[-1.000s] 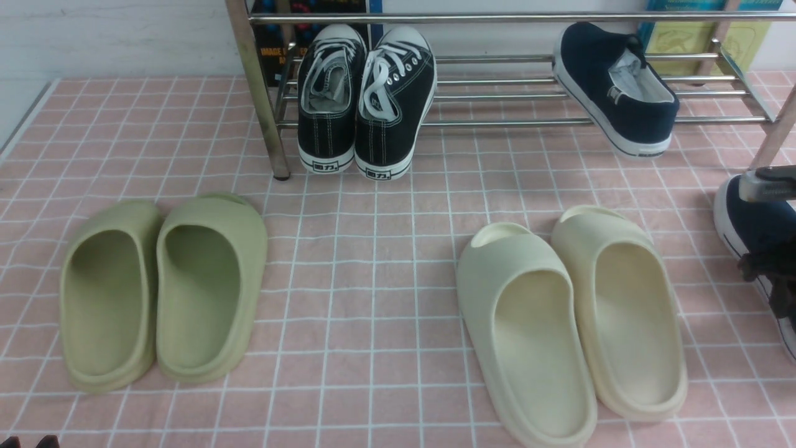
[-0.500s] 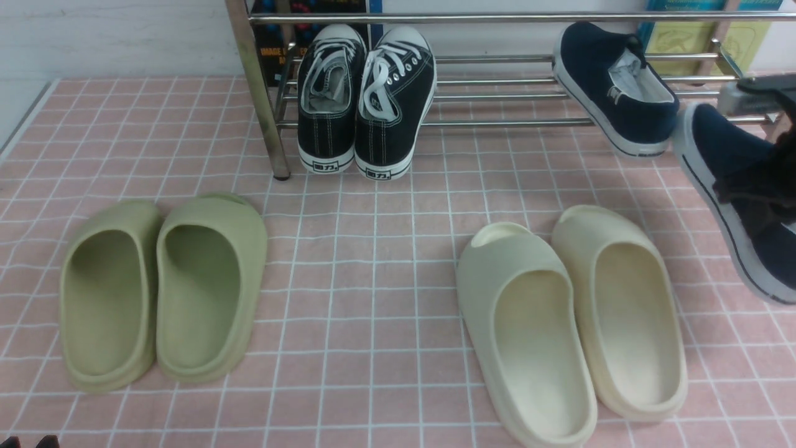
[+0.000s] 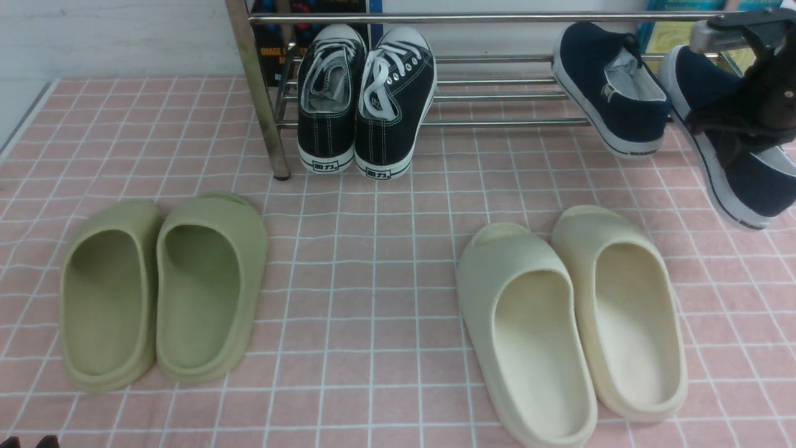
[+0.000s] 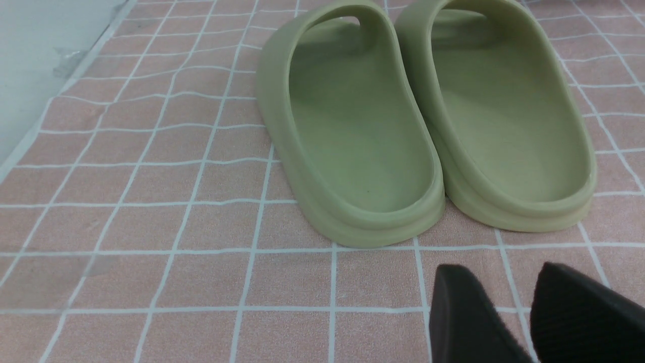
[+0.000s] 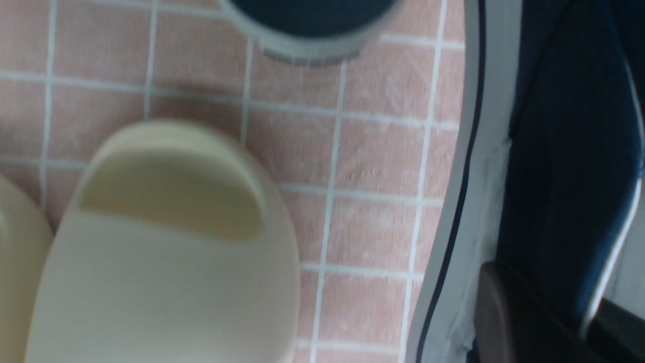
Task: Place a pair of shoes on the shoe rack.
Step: Use the right arm to put a shoe into the shoe rack
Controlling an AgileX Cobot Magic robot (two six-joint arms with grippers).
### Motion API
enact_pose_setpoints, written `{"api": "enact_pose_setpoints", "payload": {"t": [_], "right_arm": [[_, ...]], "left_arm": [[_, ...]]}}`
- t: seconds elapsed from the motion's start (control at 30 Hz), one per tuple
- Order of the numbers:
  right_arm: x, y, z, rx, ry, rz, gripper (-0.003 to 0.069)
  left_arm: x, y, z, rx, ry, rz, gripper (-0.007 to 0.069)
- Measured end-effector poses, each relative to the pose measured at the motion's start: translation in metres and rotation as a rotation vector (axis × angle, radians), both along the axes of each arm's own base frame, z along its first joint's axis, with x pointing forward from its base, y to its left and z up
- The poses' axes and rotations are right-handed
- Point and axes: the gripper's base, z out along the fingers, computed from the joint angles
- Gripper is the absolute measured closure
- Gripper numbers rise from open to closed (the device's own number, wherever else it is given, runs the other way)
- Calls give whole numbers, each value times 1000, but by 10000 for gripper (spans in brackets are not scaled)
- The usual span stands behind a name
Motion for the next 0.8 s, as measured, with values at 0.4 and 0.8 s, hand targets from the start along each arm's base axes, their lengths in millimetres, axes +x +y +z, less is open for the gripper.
{"api": "enact_pose_setpoints", "payload": {"t": [0.4,0.8], "right_arm": [[63,-1,-9,-42,-69,69,647],[78,2,-16,-45,-128,91,516]], "left_arm": [[0,0,0,0,0,0,384],[0,0,0,0,0,0,384]]}}
